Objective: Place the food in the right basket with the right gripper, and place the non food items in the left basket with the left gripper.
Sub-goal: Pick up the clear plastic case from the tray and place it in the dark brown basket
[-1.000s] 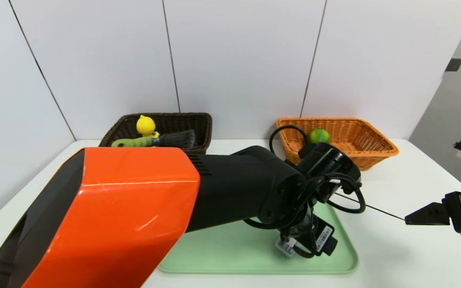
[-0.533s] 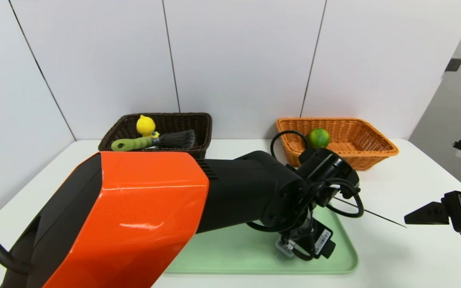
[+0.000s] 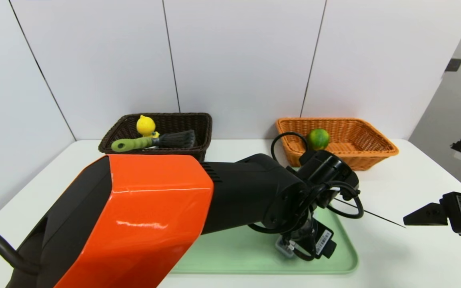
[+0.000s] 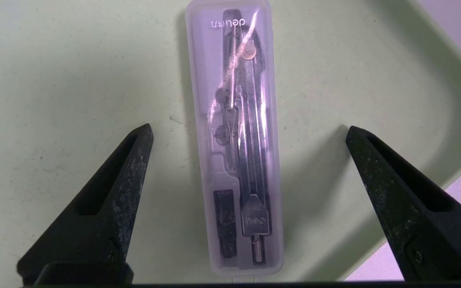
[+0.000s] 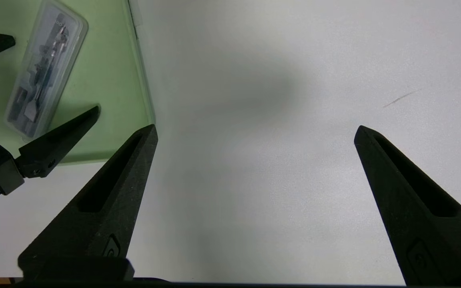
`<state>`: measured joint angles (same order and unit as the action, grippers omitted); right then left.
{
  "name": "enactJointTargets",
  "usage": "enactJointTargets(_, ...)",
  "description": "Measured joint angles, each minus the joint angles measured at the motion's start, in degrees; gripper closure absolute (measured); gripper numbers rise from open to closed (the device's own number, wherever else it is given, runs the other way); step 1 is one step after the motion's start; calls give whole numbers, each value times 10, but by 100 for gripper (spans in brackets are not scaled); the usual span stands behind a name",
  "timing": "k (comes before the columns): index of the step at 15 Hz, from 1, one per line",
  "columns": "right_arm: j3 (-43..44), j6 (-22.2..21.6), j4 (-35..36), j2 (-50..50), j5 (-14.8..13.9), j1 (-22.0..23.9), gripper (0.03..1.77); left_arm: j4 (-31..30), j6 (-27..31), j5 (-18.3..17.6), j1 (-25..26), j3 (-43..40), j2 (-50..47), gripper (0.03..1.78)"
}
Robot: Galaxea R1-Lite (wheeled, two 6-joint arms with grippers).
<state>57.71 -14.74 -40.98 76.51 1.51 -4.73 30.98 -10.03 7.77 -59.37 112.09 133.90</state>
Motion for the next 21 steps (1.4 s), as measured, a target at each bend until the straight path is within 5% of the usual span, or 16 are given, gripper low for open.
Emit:
enactJointTargets(5,0,0,1,2,3,0,10,0,0,0,0,0,0,12)
enactJointTargets(14,0,0,0,-1,4,0,10,-1,-5,-2,3,0,-1,126)
enactJointTargets(21,1,1,-1,-7,3,0,10,-1,-4,-2,13,-1,-16,126)
